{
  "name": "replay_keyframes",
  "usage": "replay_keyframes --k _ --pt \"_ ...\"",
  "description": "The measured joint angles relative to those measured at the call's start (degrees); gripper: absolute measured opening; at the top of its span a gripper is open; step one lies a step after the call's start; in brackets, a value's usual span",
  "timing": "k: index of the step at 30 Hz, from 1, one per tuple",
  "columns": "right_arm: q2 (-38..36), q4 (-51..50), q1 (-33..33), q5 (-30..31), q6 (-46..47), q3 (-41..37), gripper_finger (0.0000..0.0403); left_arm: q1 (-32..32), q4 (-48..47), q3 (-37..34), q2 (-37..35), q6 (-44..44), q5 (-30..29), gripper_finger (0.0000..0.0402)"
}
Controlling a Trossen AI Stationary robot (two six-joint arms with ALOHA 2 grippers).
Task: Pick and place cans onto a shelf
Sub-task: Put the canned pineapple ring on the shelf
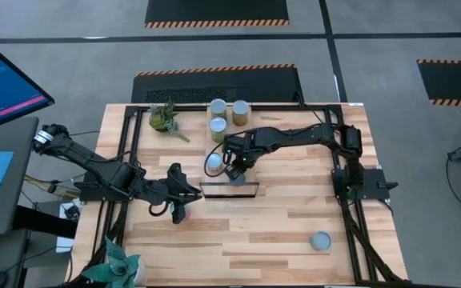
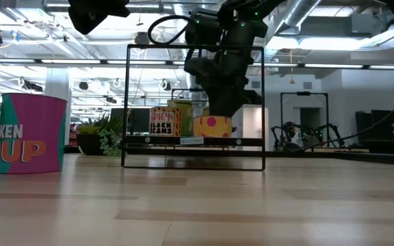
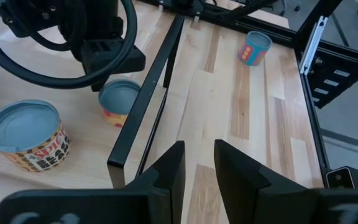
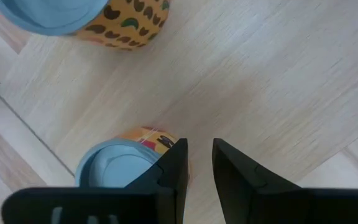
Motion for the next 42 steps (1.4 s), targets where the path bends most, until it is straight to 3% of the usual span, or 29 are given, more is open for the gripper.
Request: replay_keyframes --k 8,18,21,26,31,35,37,42 --pt "0.0 0.1 -0.1 -2.5 0.4 0.0 0.0098 0.0 0.0 0.0 0.0 0.0 0.0 0.0073" --pt "-6.5 0.4 -2.3 2.6 -3.8 0.0 0.0098 0.0 0.0 0.0 0.0 0.1 0.0 0.0073" --pt "-10.6 -0.5 -3.5 3.8 -11.5 0.0 0.0098 0.0 0.1 0.0 0.0 0.9 0.0 0.0073" --pt "-16.6 -4.6 -4.4 3.4 -34.0 0.1 0.0098 0.0 0.0 0.0 0.0 1.0 0.0 0.0073" --pt "-19.3 -12.3 -3.8 -4.5 -46.5 0.1 0.0098 0.0 -0.1 0.0 0.0 1.0 0.0 0.0073" --pt "-19.3 -14.3 -4.7 -8.9 -34.5 -0.2 0.0098 0.0 0.0 0.0 0.0 0.6 0.0 0.0073" --pt "-19.4 -11.8 -5.4 -12.5 -28.9 -2.1 0.0098 0.0 0.2 0.0 0.0 -0.1 -0.1 0.0073" --pt "-21.4 -3.8 -6.7 -14.2 -19.1 -9.5 0.0098 0.0 0.0 0.0 0.0 -0.2 -0.2 0.0073"
